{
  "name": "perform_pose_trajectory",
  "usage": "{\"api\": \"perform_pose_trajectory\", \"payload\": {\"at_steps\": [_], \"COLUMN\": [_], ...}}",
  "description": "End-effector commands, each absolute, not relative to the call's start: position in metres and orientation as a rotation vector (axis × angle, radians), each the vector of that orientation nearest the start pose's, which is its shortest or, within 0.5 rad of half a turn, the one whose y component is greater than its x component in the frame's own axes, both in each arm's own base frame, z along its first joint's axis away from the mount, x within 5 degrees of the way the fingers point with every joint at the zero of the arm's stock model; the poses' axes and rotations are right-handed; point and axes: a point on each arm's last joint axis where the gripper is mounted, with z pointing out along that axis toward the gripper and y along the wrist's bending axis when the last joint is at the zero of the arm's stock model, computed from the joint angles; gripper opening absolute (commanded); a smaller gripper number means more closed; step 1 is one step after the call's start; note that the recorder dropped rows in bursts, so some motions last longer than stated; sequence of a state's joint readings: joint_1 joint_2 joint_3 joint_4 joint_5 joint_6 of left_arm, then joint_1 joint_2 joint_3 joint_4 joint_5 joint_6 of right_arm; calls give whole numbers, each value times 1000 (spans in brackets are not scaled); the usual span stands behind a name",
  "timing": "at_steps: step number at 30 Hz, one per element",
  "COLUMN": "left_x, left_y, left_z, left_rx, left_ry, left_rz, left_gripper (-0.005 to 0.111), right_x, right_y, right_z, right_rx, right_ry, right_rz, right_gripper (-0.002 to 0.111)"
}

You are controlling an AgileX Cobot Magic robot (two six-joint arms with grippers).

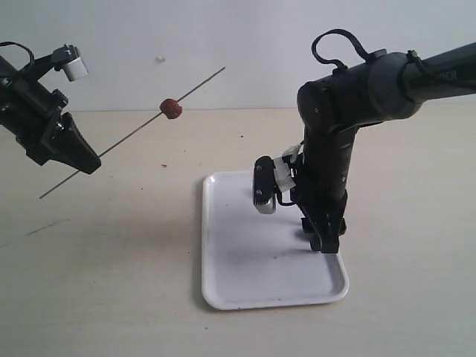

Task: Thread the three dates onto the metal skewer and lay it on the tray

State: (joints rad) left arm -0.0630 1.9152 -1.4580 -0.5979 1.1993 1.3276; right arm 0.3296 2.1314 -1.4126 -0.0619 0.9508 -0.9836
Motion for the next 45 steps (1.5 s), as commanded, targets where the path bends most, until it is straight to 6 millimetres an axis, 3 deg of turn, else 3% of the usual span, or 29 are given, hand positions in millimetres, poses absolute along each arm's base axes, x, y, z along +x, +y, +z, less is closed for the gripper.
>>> {"api": "perform_pose_trajectory", "payload": {"at_steps": [1,10,18,27,30,37,45], "left_x": [375,375,375,375,375,373,372], "left_y": [-71,-71,-71,-71,-71,-72,-66], "left_z": [229,229,229,229,229,229,227], "left_rx": [1497,1497,1496,1496,1496,1510,1560], "left_ry": [2283,2283,2283,2283,2283,2287,2310], "left_rz": [-642,-642,-639,-639,-639,-665,-610], "left_gripper": [0,0,0,0,0,0,0], "right_x": [379,380,380,380,379,374,364], "right_y": [119,119,119,118,120,127,130], "right_z": [119,115,115,122,135,173,223], "right_rx": [-1974,-1962,-1964,-1953,-1879,-1521,-1302], "right_ry": [2486,2509,2508,2493,2504,2593,2542], "right_rz": [-115,-122,-125,-137,-119,-11,69], "right_gripper": [52,51,29,27,27,27,27]}}
